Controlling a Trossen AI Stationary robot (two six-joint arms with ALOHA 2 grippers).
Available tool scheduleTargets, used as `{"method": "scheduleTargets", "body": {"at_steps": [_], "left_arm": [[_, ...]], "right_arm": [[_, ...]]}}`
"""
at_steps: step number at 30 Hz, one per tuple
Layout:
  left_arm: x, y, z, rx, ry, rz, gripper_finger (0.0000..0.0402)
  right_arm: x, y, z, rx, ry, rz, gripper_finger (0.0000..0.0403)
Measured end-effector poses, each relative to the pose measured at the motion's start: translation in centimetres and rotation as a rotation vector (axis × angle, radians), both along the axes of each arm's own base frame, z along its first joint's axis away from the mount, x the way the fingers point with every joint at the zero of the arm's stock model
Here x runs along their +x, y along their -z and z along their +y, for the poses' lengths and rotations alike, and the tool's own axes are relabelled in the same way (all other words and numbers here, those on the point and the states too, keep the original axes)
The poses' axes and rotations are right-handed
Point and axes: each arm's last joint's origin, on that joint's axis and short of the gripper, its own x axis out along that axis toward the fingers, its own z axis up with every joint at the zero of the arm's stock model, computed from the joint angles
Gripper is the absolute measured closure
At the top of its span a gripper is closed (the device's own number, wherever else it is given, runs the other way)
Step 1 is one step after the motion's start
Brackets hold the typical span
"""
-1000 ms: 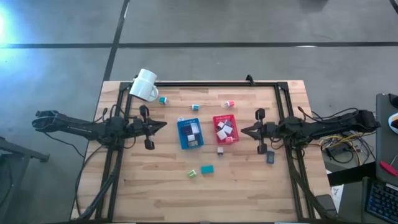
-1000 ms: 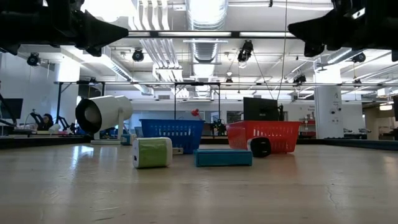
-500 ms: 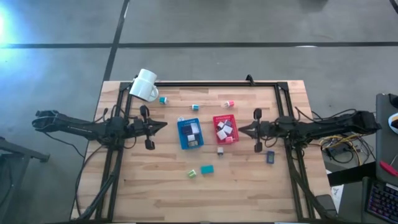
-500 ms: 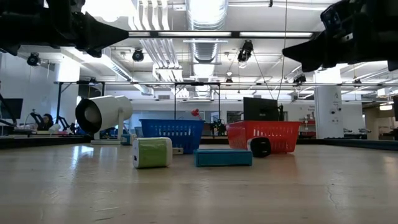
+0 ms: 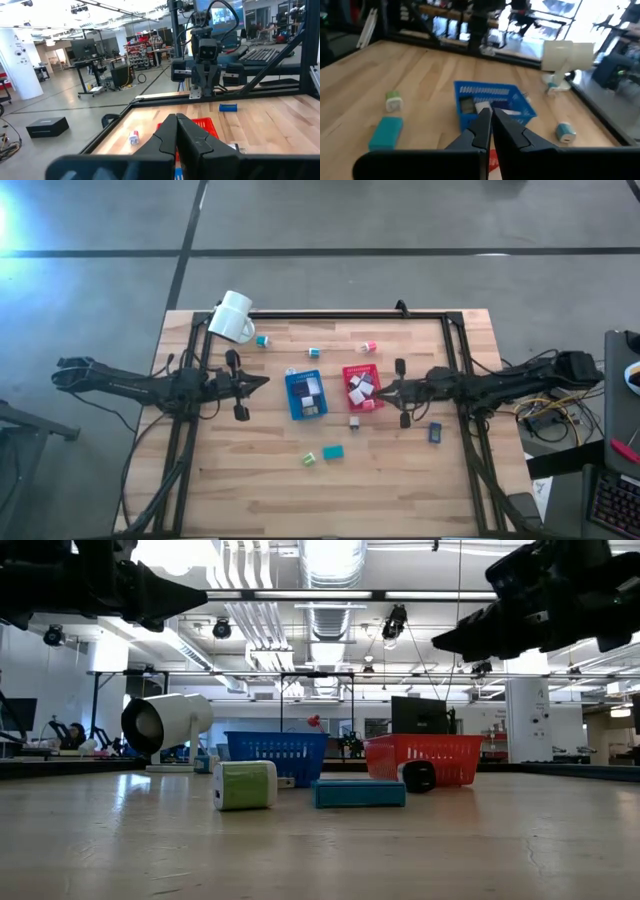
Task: Pick & Place Office items
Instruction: Put the green charger adapter into the red bin
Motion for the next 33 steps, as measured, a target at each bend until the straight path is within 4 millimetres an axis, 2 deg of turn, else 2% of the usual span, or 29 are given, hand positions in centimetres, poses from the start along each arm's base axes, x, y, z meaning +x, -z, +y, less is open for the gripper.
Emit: {"method": "scheduleTargets", "body": {"at_steps": [8,14,20,25,27,30,33], "left_arm": [[0.1,0.1,0.0,-0.053,0.008,0.001,0.039],[1.3,-0.6,-0.8,-0.095,0.141,0.113,0.0397],[4.7,-1.9,-3.4,-0.1,0.247,0.245,0.0397],[7.7,-0.9,-7.3,-0.106,0.336,0.393,0.0397],[9.0,-0.7,-8.8,-0.142,0.286,0.427,0.0394],[11.0,-1.2,-10.2,-0.245,0.1,0.441,0.0383],[12.9,-1.2,-11.4,-0.29,0.014,0.543,0.0364]], "right_arm": [[3.0,-0.5,0.0,-0.028,-0.01,0.046,0.039],[3.2,-1.7,0.0,-0.011,-0.026,-0.031,0.039],[1.8,-1.9,0.0,-0.015,-0.026,-0.065,0.039],[0.8,-2.3,-0.1,-0.032,0.0,-0.106,0.039],[0.5,-2.5,-0.1,-0.042,0.023,-0.121,0.039],[0.1,-2.7,-0.1,-0.058,0.024,-0.142,0.039],[-0.1,-3.0,-0.1,-0.058,0.025,-0.161,0.039]]}}
